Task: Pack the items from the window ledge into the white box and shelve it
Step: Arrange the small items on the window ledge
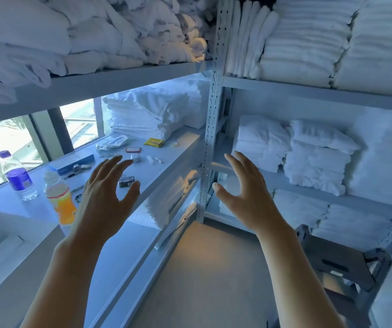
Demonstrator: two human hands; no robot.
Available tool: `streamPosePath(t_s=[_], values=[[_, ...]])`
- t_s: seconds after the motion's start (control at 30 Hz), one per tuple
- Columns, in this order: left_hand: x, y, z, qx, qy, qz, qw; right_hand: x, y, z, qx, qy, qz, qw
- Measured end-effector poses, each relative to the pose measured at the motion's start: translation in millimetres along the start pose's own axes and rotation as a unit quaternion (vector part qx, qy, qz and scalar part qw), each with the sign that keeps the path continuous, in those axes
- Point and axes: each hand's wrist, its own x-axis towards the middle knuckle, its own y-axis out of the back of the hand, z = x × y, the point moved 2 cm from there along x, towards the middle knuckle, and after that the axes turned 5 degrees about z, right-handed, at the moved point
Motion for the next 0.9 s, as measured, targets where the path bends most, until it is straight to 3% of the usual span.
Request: streamPosePath(t_s=[0.37, 0.9], values=[[55, -55, -47, 0.042, 0.041, 0.025, 0.998, 102, -55, 32, 0.025, 0.059, -0.037, 0.997], [157, -190, 5, 0.092, 0.099, 0.038, 0.99, 266, -62, 163, 0.052, 0.101, -0.088, 0.99]])
